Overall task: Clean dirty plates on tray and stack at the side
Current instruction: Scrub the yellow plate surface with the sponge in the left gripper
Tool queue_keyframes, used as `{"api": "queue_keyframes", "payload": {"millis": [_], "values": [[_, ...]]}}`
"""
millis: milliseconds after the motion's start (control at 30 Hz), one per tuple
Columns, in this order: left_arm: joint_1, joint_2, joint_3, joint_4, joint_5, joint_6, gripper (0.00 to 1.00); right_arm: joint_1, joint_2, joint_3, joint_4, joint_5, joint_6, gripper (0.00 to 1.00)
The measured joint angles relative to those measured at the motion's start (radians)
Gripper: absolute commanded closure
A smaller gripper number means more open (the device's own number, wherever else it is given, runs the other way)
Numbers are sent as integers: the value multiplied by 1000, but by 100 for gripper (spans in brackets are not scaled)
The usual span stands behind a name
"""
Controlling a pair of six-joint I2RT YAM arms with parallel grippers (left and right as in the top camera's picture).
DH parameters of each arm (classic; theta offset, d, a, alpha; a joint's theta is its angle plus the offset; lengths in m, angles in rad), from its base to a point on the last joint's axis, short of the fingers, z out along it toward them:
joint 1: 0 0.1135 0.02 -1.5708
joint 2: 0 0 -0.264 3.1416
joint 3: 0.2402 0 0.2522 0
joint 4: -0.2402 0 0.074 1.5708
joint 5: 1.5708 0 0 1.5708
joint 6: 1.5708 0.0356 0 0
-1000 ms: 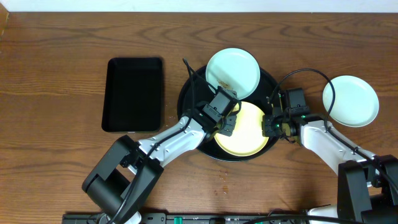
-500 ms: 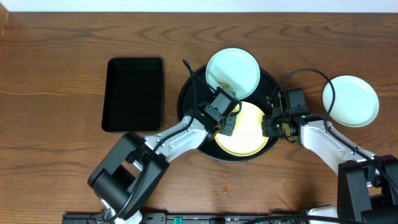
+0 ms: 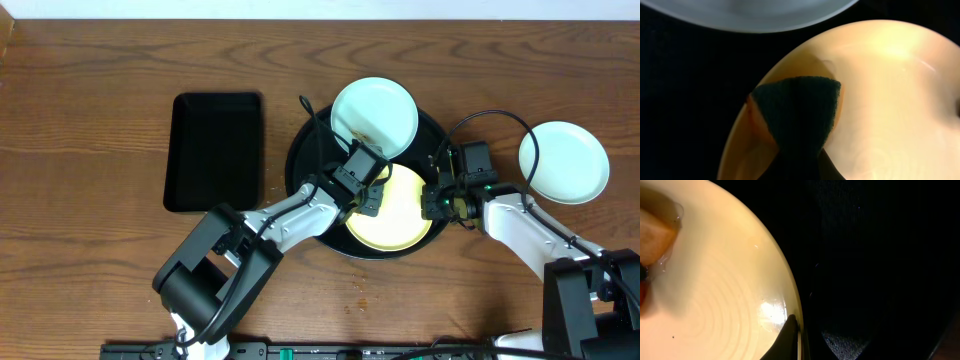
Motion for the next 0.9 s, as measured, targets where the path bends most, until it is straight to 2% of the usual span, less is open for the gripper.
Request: {"api": "queue_keyframes", "payload": {"millis": [300,467,900], "values": [[-11,2,20,-66,35,-48,92,0,0,0,0,0,0,99],[-19,-1,28,-108,6,-53,93,0,0,0,-1,0,0,99],[-27,-5,23,-114,-24,-122,92,0,0,1,-2,0,0,99]]}}
